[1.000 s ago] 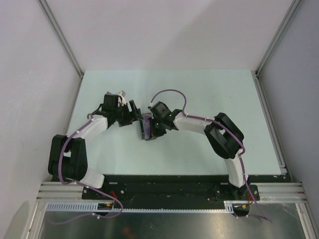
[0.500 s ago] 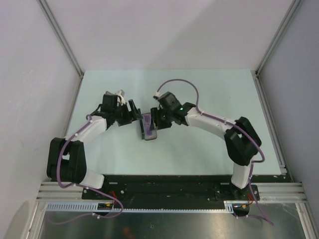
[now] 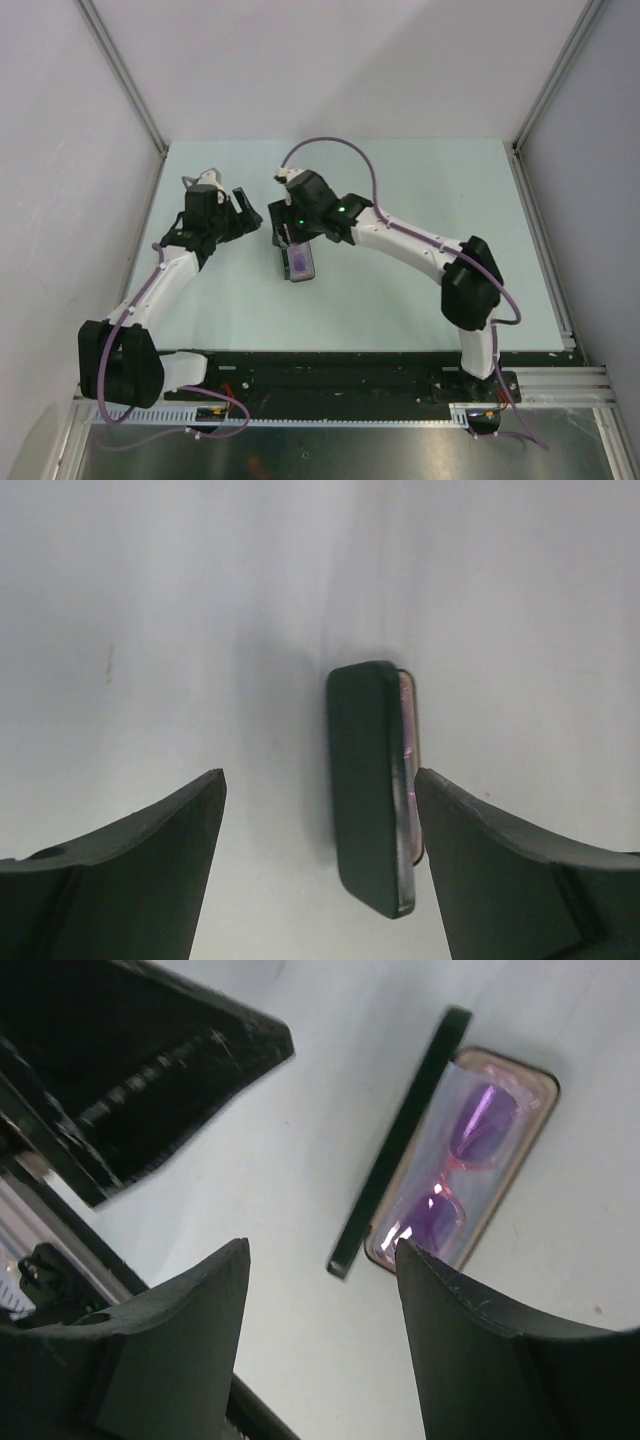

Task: Organize the sunglasses
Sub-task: Close the sunglasses case at the center of the board.

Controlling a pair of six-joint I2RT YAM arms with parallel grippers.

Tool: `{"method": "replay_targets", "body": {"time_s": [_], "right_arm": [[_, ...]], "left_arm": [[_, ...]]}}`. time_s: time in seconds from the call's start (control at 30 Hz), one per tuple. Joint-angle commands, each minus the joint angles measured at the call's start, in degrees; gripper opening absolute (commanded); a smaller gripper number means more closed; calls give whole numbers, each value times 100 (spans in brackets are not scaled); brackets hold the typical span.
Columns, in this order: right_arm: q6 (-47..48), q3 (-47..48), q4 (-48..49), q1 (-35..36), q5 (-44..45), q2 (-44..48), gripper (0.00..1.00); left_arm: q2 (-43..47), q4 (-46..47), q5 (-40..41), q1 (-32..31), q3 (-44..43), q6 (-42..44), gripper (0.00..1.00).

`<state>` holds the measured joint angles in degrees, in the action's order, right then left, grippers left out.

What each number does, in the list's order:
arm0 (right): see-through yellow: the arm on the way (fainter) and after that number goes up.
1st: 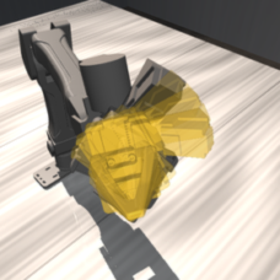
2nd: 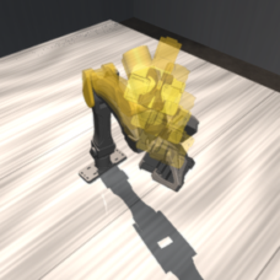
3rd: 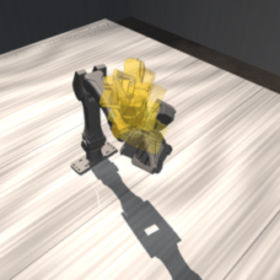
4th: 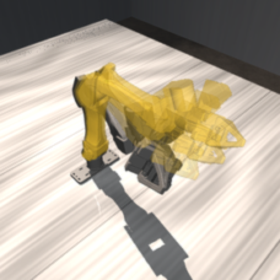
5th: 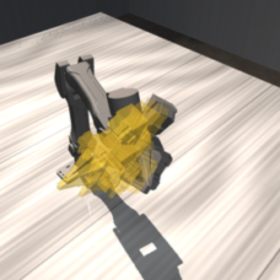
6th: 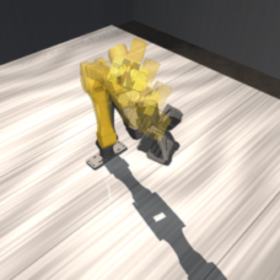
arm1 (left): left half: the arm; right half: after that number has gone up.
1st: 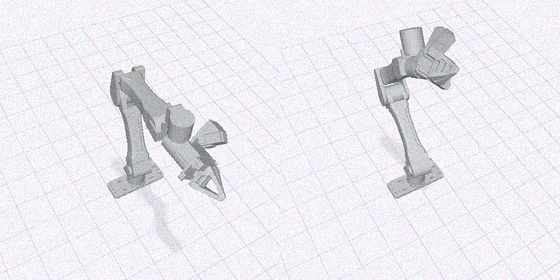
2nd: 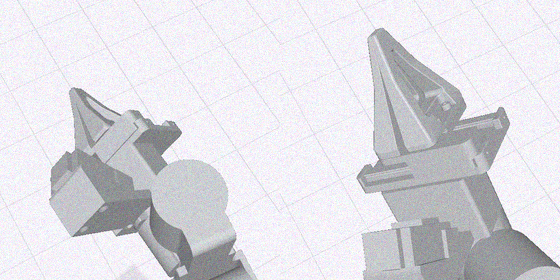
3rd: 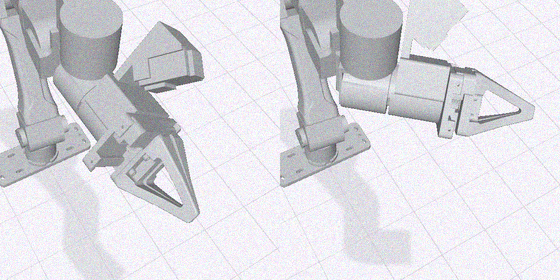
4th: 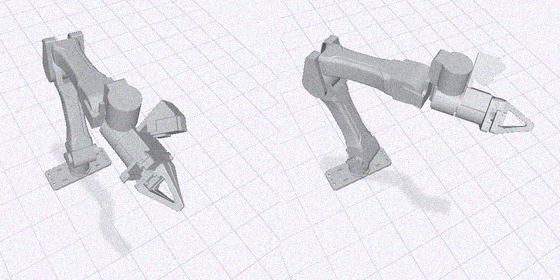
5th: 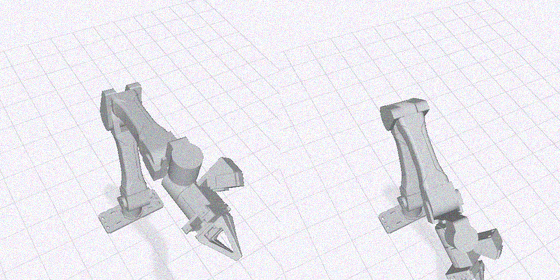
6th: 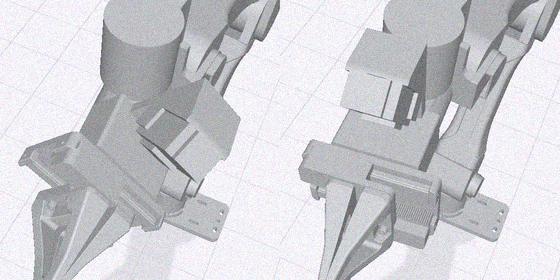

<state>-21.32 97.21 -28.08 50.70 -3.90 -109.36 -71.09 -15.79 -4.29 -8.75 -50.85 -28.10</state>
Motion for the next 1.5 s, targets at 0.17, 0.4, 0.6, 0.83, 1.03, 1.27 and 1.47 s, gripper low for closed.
{"method": "replay_targets", "body": {"time_s": [0.17,0.4,0.6,0.83,1.03,1.27,1.47], "right_arm": [[102,1853,-743,125,916,-1429,64],[313,2715,-1015,-60,1111,-2212,62],[383,2742,-928,-165,883,-2353,53],[252,2110,-507,-306,49,-2116,45],[41,1828,-304,-333,-15,-1931,48],[23,1889,-304,-245,302,-1782,59],[-56,1881,-383,-236,390,-1773,57]], "left_arm": [[104,-477,597,260,31,-161,82],[122,-539,614,269,198,-389,82],[-71,-530,79,269,172,-390,82],[-291,-522,-186,269,75,-363,81],[-283,-530,-195,269,75,-328,82],[-221,-530,-28,269,128,-363,82],[-221,-530,-36,269,128,-363,82]]}}
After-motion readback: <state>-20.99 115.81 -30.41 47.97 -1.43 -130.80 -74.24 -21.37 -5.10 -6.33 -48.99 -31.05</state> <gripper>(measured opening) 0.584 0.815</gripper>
